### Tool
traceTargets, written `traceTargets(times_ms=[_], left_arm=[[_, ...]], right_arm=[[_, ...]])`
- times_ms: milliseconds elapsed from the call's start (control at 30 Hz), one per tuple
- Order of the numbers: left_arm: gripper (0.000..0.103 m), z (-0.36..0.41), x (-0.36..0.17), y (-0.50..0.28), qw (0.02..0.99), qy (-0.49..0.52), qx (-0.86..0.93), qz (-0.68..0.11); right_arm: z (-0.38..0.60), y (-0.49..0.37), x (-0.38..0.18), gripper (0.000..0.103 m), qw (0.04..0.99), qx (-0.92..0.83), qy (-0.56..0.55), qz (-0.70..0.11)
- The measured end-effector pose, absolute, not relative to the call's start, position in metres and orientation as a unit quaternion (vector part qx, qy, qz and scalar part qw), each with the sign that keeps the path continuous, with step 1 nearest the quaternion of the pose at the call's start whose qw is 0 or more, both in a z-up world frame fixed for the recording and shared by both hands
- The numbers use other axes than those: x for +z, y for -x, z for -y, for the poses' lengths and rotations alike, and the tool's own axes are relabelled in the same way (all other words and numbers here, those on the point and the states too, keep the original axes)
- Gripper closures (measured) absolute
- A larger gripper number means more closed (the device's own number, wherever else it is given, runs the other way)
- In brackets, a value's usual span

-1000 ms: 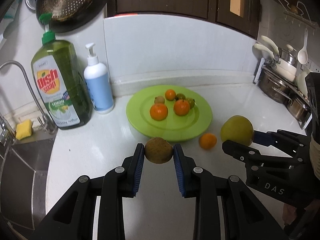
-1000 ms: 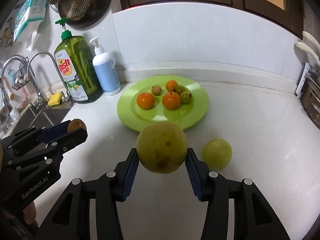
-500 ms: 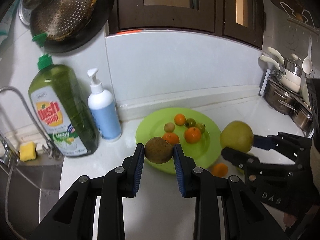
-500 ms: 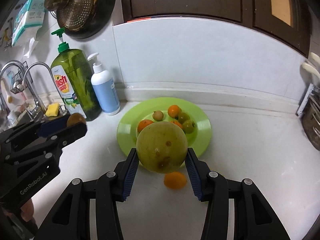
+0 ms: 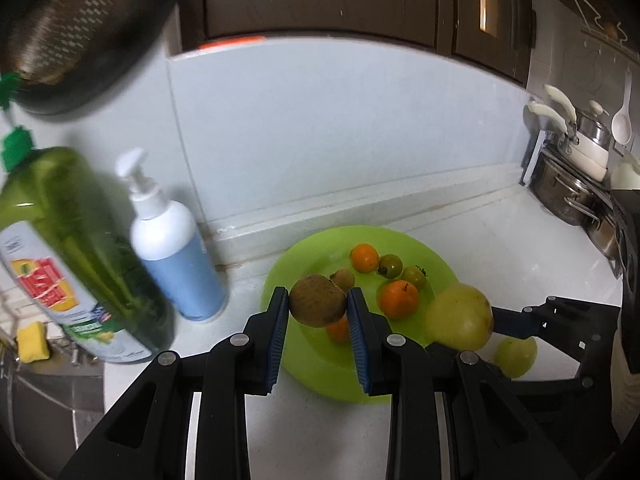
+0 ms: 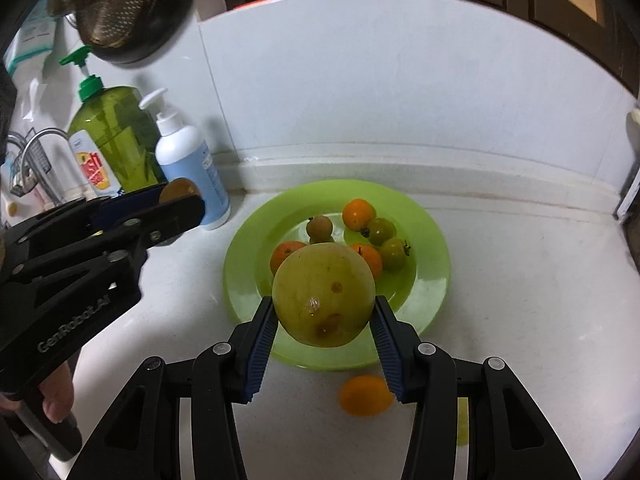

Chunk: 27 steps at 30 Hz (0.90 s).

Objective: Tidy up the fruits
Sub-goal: 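Carry both fruits onto the green plate and open both tools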

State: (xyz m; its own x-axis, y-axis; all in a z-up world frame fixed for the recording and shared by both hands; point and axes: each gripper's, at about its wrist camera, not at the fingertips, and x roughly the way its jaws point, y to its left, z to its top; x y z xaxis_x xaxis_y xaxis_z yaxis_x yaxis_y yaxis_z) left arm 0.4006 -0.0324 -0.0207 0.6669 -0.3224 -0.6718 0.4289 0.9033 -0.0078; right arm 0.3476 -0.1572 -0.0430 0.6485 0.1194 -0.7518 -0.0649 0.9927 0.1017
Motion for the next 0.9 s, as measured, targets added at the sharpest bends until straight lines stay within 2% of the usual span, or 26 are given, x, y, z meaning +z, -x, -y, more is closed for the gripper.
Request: traceTargets(times_ms=[533, 900], left_arm=[[0.073, 0.045, -0.078, -0.461, 0.880, -0.076, -0.218, -0.416], [0.073, 0.052, -0.087, -0.475, 0.869, -0.071, -0.232, -0.432]], right_arm=[[0.155, -0.386, -0.084, 0.054, 0.876, 0.038, -0.051, -0.478], [0.152, -0.398, -0.092, 0.054, 0.871, 0.032, -0.053, -0.487]])
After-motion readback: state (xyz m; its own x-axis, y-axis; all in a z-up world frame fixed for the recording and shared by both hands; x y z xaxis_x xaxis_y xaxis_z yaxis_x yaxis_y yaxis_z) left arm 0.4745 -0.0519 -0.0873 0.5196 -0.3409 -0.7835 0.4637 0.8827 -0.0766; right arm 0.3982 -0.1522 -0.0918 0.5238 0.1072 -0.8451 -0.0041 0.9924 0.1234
